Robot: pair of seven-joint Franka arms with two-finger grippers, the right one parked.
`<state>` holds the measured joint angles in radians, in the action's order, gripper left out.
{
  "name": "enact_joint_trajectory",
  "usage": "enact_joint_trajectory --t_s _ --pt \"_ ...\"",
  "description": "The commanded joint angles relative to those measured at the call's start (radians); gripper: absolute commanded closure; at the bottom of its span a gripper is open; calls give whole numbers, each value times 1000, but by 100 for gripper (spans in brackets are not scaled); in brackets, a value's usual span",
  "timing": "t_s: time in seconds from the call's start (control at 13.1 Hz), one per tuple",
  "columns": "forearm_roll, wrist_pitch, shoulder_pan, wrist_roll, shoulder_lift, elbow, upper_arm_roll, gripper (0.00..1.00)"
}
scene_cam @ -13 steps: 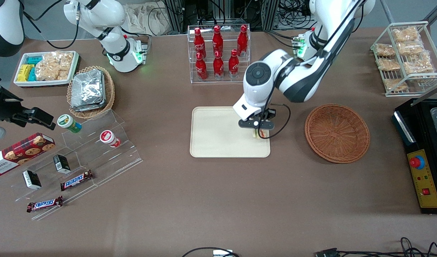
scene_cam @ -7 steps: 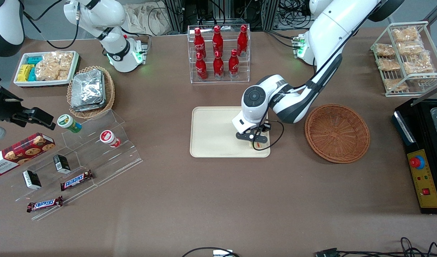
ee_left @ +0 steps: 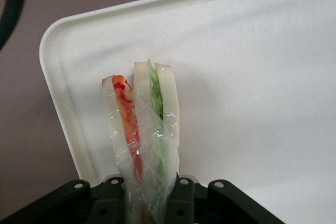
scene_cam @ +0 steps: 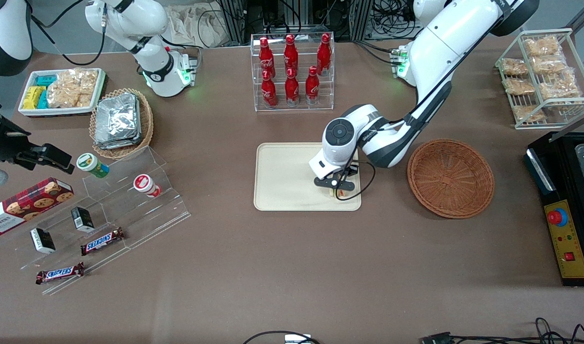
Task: Place sandwich from basket to tray
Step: 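Set the sandwich on the tray and open the left gripper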
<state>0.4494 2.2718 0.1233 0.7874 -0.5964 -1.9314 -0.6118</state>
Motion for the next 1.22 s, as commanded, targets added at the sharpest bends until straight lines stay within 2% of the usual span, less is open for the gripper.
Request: enact_joint_trajectory --t_s 0.0,0.08,1.15 --pt "22 18 -10 29 9 -12 -2 12" --pt "22 15 -10 27 10 -14 -2 0" --pt "22 11 -11 29 12 -11 -2 0"
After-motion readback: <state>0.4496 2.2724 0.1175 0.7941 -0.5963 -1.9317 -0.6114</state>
